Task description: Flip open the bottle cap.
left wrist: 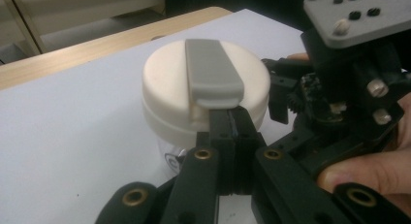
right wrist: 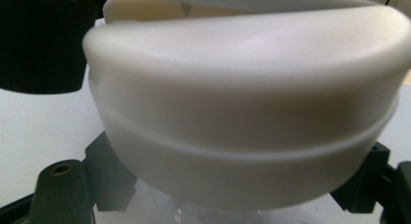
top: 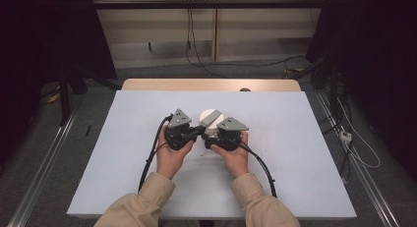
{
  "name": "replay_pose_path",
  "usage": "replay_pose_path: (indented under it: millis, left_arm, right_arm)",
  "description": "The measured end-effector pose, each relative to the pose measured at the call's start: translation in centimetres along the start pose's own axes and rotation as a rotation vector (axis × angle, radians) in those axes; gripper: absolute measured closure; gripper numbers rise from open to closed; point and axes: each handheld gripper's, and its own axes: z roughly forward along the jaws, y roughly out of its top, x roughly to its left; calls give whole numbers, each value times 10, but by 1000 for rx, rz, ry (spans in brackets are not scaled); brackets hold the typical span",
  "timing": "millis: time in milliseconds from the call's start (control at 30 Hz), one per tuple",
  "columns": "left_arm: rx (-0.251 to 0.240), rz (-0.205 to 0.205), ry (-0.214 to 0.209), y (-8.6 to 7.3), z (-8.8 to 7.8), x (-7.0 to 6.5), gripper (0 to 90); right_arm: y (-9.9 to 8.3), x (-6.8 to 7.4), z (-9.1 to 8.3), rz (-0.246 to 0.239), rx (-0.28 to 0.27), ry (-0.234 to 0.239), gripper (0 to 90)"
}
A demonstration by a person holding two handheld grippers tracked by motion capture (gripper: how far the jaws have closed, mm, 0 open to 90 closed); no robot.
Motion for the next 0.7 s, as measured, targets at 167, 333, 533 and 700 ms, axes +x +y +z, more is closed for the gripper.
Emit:
replay_pose_path:
  millis: [167, 333, 533, 700]
  left_arm:
    - [-5, -2, 0, 1, 0, 0, 900]
    - [-8, -10, 2, 2, -1, 2, 900]
    - [-18, -17, 4, 3, -1, 3, 900]
    - [-22, -22, 3, 4, -1, 3, 900]
  right_arm:
    - [0, 0, 0, 3, 0, 2, 198]
    - [0, 0, 0, 2, 0, 4, 197]
    - [0, 0, 0, 1, 1, 2, 196]
    - [0, 0, 0, 3, -1, -1, 195]
